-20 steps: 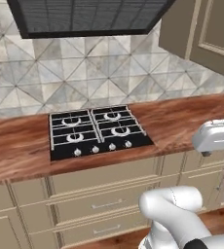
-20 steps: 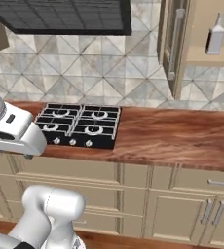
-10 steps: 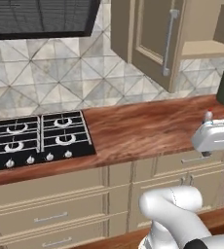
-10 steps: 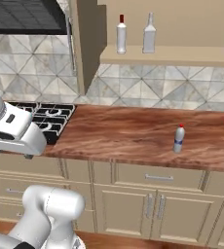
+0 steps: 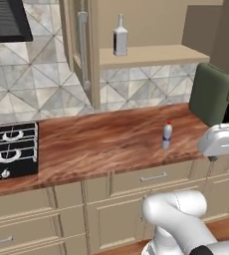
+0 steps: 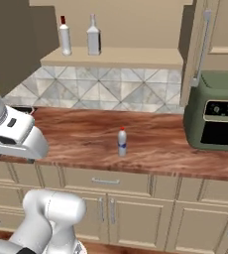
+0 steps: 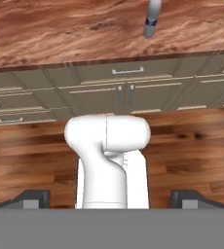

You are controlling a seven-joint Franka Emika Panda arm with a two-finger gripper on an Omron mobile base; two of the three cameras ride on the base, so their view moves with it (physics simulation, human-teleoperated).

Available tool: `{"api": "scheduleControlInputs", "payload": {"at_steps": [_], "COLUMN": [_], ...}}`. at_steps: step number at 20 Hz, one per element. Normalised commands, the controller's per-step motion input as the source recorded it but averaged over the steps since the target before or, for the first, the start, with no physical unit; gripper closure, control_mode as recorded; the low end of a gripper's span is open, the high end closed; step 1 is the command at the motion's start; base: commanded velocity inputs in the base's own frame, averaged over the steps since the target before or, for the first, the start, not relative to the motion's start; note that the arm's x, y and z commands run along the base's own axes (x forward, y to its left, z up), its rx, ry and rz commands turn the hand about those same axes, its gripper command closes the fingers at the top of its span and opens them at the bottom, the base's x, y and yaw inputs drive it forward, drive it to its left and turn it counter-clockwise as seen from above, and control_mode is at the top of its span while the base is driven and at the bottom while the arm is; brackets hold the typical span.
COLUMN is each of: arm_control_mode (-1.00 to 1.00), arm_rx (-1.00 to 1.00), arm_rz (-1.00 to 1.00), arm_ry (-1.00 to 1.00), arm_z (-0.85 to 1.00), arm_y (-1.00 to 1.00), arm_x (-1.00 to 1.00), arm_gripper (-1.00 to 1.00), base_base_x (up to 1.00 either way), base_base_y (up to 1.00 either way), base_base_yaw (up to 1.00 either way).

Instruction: Sort all alcoholic drinks to one cabinet, and non-alcoholic drinks to the other.

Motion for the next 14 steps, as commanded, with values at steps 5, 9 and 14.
{"api": "scheduleControlInputs", "payload": {"at_steps": [5,9,14], "arm_control_mode": [1.00,1.00,1.00], "arm_rx": [0.00,0.00,0.00], "arm_rz": [0.00,0.00,0.00], "arm_ry": [0.00,0.00,0.00], "arm_z": [0.00,0.00,0.00], "arm_y": [0.00,0.00,0.00], "arm_x": [0.00,0.00,0.00], "arm_gripper": [-1.00,-1.00,-1.00], "base_base_x": [0.67,0.60,0.44], "base_base_y": [-0.28,-0.47,-0.85], "base_base_yaw": [0.02,0.11,0.12]}}
